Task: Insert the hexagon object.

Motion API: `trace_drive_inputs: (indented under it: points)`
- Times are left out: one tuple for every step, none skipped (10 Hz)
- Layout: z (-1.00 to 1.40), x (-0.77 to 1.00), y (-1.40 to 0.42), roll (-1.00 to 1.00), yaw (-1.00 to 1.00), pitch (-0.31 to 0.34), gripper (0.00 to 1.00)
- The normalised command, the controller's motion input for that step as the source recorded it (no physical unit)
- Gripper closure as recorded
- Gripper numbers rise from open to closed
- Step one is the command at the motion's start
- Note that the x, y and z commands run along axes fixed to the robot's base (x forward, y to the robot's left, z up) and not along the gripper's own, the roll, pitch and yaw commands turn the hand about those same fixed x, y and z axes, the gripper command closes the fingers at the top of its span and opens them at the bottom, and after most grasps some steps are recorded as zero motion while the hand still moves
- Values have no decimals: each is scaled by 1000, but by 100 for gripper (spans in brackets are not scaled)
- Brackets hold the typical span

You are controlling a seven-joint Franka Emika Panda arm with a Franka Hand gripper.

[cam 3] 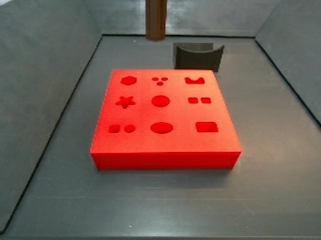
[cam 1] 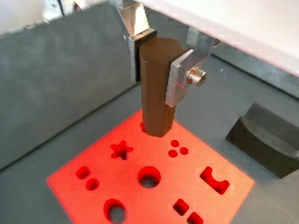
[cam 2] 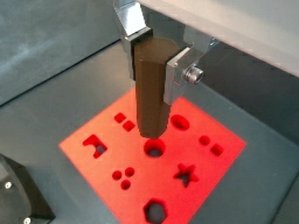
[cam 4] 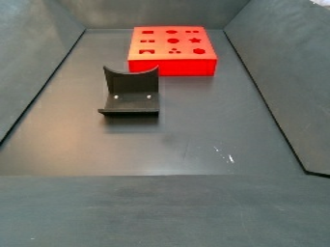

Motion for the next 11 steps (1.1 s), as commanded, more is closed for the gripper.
trace_drive_inputs:
  points:
    - [-394, -40, 454, -323, -77, -217, 100]
    - [-251, -9, 286, -239, -63, -229, 100]
    - [-151, -166, 357, -179, -120, -180, 100]
    - [-237, -360, 409, -226, -209, -233, 100]
    - [-131, -360, 360, -181, -194, -250, 100]
    - [-209, -431, 371, -183, -214, -266, 100]
    - [-357, -597, 414, -223, -203, -319, 100]
    - [0, -383, 100, -80, -43, -271, 100]
    - [0, -317, 0, -21, -9, -241, 100]
    - [0, -254, 0, 0, -29, -187, 100]
    - [0, -163, -11, 3, 0, -143, 100]
